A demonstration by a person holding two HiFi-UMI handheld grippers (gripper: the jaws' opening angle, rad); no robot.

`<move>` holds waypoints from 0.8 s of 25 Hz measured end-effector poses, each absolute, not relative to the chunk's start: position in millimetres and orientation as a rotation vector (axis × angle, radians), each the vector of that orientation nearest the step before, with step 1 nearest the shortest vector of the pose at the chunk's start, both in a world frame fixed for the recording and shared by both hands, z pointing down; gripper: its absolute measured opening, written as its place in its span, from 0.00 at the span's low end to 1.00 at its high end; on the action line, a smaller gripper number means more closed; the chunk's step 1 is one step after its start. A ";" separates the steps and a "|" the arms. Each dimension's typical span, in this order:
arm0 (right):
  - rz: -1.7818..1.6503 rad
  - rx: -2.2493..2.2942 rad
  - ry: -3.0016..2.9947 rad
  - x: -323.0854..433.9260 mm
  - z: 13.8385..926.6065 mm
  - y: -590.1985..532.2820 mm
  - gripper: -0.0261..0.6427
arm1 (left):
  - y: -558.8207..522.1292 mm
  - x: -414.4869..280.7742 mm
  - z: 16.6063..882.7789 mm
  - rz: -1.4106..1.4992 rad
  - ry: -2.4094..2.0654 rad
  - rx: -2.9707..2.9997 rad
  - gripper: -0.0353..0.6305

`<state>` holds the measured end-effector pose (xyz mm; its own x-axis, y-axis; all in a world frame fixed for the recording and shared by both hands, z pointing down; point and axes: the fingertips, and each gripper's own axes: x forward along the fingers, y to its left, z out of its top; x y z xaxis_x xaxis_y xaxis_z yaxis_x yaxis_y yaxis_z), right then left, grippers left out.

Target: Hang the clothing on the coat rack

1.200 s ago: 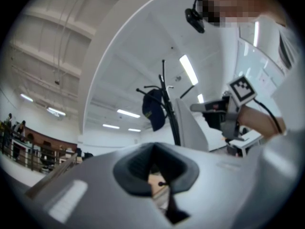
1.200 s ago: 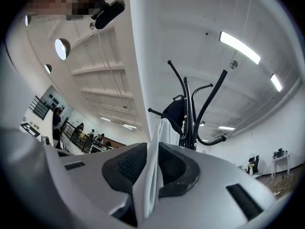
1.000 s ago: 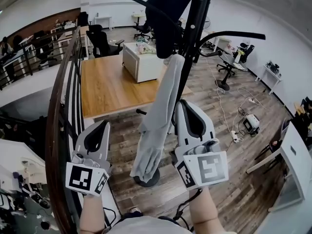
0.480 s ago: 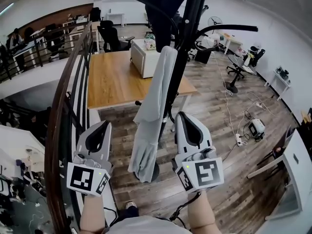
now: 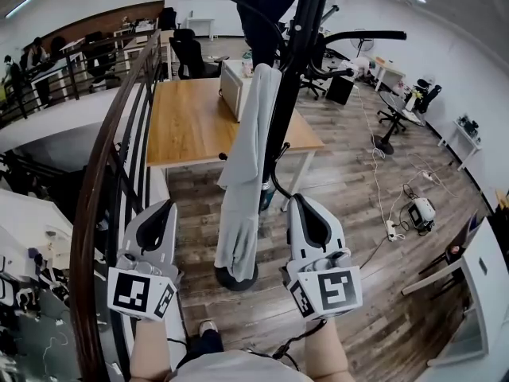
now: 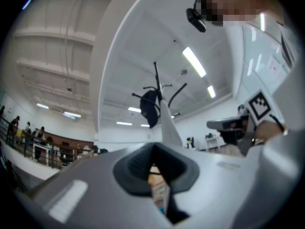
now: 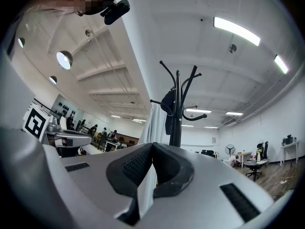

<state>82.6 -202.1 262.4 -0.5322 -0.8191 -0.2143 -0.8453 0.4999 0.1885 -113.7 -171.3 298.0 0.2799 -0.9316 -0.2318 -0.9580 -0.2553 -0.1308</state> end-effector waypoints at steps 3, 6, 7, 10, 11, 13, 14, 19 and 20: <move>0.399 -1.485 2.639 83.8 265.8 -195.2 0.04 | -162.6 -116.9 299.5 0.150 1.755 -2.302 0.06; 0.387 -1.508 2.646 85.7 271.4 -190.1 0.04 | -153.7 -118.6 301.9 0.143 1.767 -2.298 0.06; 0.379 -1.508 2.650 88.0 273.8 -188.1 0.04 | -150.7 -117.0 303.3 0.138 1.773 -2.296 0.06; 0.359 -1.507 2.660 98.4 281.1 -182.3 0.04 | -142.6 -108.4 307.5 0.123 1.786 -2.292 0.06; 0.353 -1.509 2.661 102.2 283.4 -180.5 0.04 | -140.0 -105.4 308.4 0.119 1.790 -2.291 0.06; 0.340 -1.514 2.664 109.6 288.1 -177.1 0.04 | -135.1 -100.2 310.1 0.112 1.799 -2.286 0.06; 0.333 -1.515 2.665 112.9 290.4 -175.4 0.04 | -132.8 -98.3 310.9 0.111 1.804 -2.284 0.06; 0.303 -1.514 2.665 123.5 297.9 -165.6 0.04 | -122.4 -93.4 314.2 0.118 1.828 -2.275 0.06; 0.297 -1.512 2.664 125.2 299.3 -163.6 0.04 | -120.4 -92.3 315.0 0.119 1.830 -2.274 0.06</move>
